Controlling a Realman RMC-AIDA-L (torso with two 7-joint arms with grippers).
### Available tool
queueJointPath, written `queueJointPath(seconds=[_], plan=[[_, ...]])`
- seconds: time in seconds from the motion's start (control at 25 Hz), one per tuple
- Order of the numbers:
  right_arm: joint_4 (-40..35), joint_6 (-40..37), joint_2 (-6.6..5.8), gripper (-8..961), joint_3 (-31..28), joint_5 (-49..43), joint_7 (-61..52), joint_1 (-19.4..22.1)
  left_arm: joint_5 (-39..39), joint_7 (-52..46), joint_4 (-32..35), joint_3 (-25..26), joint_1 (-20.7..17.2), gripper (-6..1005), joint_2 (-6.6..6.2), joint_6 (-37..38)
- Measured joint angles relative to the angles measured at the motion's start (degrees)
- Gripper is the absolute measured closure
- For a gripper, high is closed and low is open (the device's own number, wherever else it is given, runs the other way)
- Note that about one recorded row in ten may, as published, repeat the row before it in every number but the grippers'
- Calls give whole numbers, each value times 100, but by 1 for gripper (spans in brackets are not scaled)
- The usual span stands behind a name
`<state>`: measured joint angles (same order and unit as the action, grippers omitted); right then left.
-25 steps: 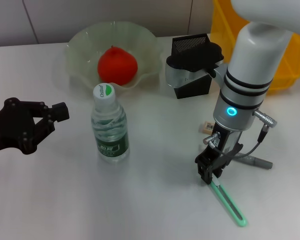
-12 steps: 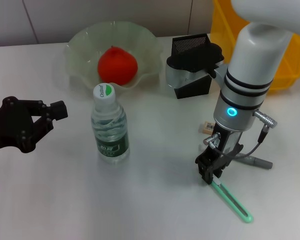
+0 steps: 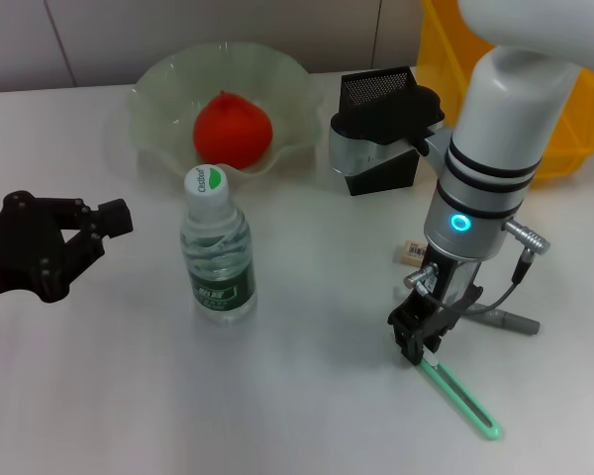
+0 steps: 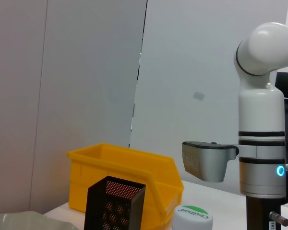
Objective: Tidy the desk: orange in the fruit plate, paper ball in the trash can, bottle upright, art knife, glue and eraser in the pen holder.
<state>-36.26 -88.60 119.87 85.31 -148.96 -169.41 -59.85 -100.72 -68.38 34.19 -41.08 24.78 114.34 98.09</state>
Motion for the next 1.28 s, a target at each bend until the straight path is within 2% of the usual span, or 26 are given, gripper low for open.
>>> queueJointPath(seconds=[0.48, 0.8, 0.84, 0.88, 0.92, 1.0, 1.04, 1.08, 1.12, 1.24, 1.28], plan=[[-703, -132, 1, 771, 189, -3, 4, 223, 0, -15, 0, 133, -42, 963, 0, 35], [-1930, -494, 1, 769, 324, 122, 3, 690, 4, -51, 0, 251, -62, 963, -7, 52], [-2334, -551, 1, 769, 355, 124, 2, 857, 5, -57, 0, 296, -64, 963, -7, 53], [-2334, -551, 1, 769, 355, 124, 2, 857, 5, -57, 0, 296, -64, 963, -7, 53], [-2748, -614, -1, 768, 385, 103, 3, 1032, 6, -63, 0, 360, -68, 963, -5, 53], [-2935, -646, -3, 768, 388, 81, 3, 1113, 6, -63, 0, 360, -68, 963, -5, 53], [-3314, -700, -18, 768, 384, 1, 3, 1271, 6, -63, 0, 360, -68, 963, -5, 53], [-3314, -700, -18, 768, 384, 1, 3, 1271, 6, -63, 0, 360, -68, 963, -5, 53], [-3524, -736, -24, 767, 385, -84, 3, 1361, 9, -125, 0, 633, -72, 963, 0, 57], [-4394, -796, -39, 767, 380, -495, 2, 1725, 10, -203, 0, 781, -72, 963, 0, 46], [-4394, -796, -39, 767, 380, -495, 2, 1725, 12, -220, 0, 841, -71, 963, 3, 44]])
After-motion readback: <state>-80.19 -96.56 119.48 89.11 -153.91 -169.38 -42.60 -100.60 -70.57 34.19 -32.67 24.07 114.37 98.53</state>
